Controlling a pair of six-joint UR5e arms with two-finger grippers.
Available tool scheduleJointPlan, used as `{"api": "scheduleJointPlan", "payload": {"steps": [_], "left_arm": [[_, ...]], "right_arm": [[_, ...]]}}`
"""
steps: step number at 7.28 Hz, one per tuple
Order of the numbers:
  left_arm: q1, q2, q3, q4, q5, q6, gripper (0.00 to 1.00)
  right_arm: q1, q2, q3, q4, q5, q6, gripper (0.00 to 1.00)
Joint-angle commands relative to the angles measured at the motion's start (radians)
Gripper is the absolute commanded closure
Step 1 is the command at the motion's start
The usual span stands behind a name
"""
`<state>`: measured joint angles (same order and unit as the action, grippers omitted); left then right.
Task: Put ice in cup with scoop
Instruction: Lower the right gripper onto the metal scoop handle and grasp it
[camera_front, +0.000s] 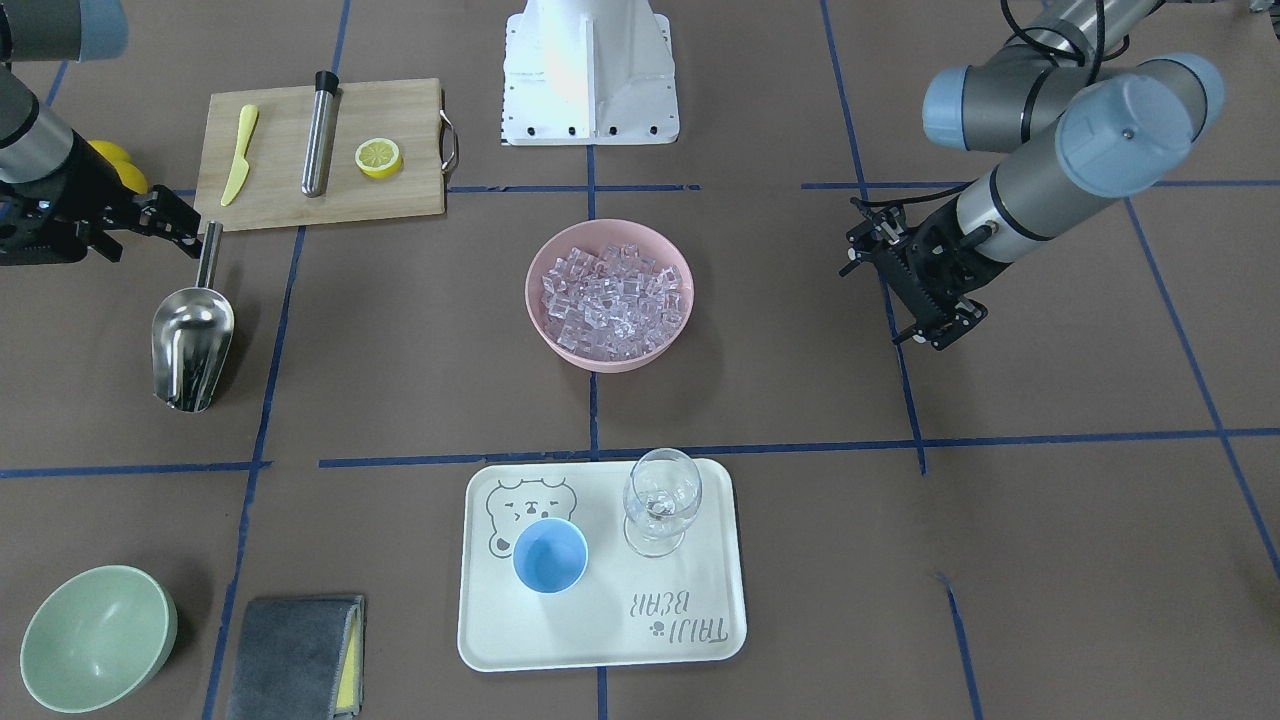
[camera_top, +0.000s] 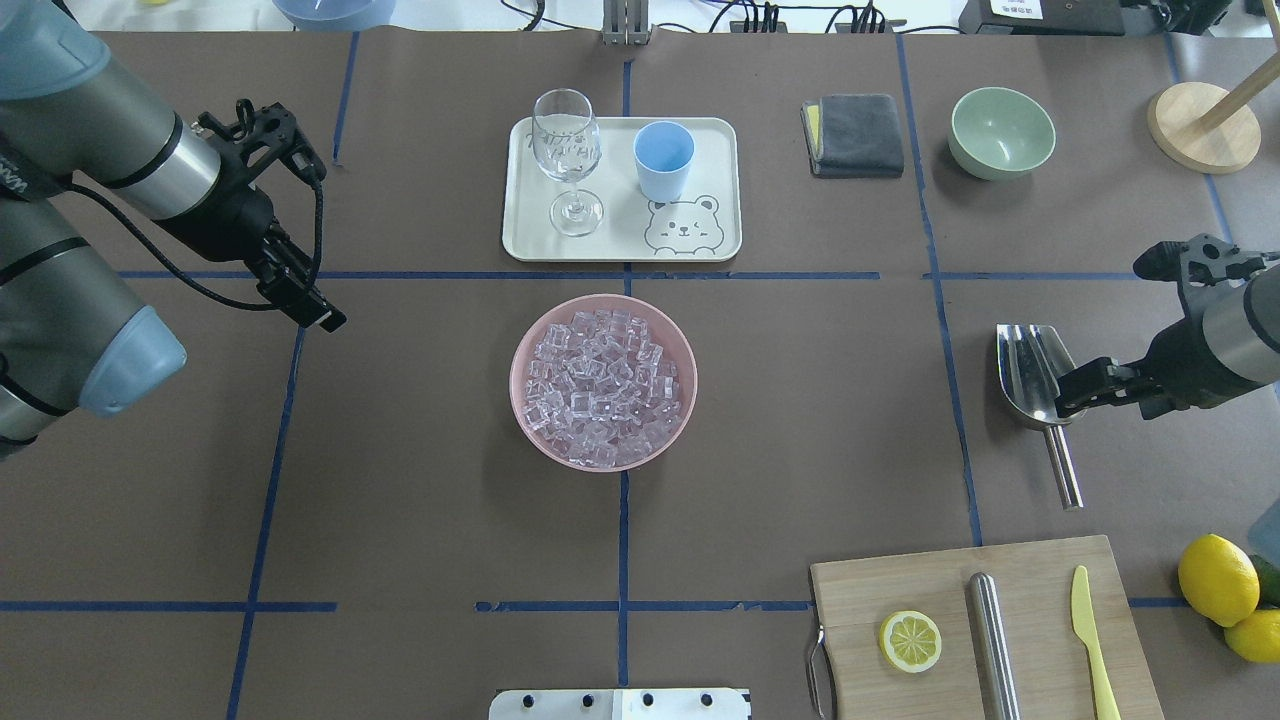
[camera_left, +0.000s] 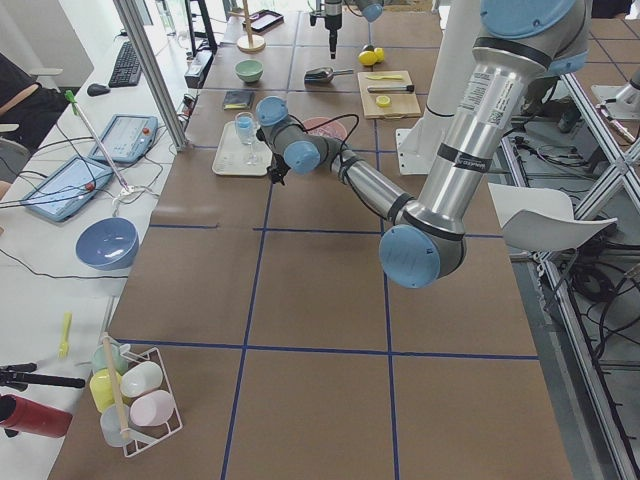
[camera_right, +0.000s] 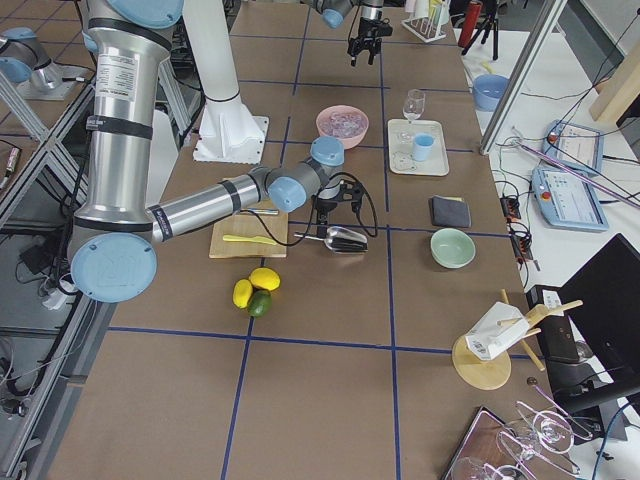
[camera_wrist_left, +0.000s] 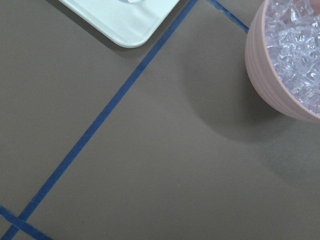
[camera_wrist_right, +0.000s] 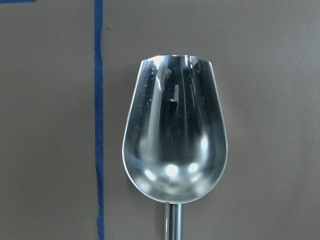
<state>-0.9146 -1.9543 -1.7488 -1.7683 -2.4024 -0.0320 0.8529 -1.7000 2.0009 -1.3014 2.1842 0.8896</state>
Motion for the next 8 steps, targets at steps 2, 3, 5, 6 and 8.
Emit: {"api": "scheduleJointPlan", "payload": {"steps": [2, 3, 5, 6, 8], "left_arm": [[0.01, -0.006, 0.003, 0.0, 0.002, -0.008, 0.0], [0.01, -0.008, 0.003, 0.0, 0.002, -0.008, 0.0], [0.01, -0.008, 0.003, 0.0, 0.002, -0.008, 0.0], [0.01, -0.012, 0.006, 0.0, 0.002, -0.008, 0.0], [0.01, -0.012, 0.009, 0.0, 0.002, -0.006, 0.0]], "right_arm": [[-0.098, 0.02, -0.068, 0.004, -0.046, 0.005, 0.0], [-0.115, 0.034, -0.074, 0.002, -0.046, 0.005, 0.0], [-0.133, 0.036, -0.076, 0.004, -0.046, 0.006, 0.0], [-0.136, 0.034, -0.077, 0.004, -0.046, 0.006, 0.03], [-0.137, 0.027, -0.077, 0.004, -0.047, 0.005, 0.4]]}}
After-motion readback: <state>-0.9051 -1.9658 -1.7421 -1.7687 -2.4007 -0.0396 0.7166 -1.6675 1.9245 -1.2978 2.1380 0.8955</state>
